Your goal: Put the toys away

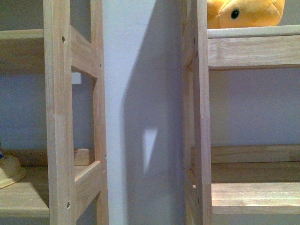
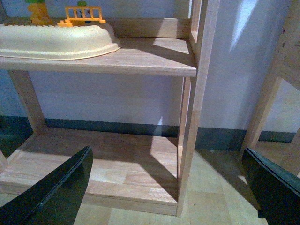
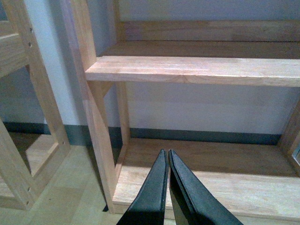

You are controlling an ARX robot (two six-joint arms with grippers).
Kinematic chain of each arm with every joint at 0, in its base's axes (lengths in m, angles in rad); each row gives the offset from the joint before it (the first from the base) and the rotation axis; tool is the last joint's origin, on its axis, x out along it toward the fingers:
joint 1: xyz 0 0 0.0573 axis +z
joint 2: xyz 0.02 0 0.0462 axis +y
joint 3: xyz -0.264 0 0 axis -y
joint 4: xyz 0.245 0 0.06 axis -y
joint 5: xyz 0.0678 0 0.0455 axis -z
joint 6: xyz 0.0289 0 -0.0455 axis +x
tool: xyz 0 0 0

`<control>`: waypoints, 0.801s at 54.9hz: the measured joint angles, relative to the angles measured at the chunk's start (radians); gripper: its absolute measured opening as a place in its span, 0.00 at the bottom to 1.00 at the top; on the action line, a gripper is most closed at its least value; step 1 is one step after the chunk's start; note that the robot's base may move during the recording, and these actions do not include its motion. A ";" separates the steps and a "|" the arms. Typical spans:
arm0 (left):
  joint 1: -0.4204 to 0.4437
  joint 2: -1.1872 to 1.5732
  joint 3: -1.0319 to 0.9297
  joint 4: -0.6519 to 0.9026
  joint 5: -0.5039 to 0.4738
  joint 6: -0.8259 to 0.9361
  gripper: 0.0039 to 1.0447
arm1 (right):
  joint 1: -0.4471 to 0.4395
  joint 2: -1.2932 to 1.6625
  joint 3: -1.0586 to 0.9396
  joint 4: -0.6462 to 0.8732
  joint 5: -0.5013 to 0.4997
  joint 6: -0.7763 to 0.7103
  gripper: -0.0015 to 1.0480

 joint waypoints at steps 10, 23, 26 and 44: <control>0.000 0.000 0.000 0.000 0.000 0.000 0.94 | 0.000 -0.039 -0.032 0.004 0.000 0.000 0.07; 0.000 0.000 0.000 0.000 0.000 0.000 0.94 | 0.000 -0.040 -0.032 0.004 0.000 -0.002 0.30; 0.000 0.000 0.000 0.000 0.000 0.000 0.94 | 0.000 -0.040 -0.032 0.004 0.000 -0.001 0.38; 0.000 0.000 0.000 0.000 0.000 0.000 0.94 | 0.000 -0.040 -0.032 0.004 0.000 -0.001 0.98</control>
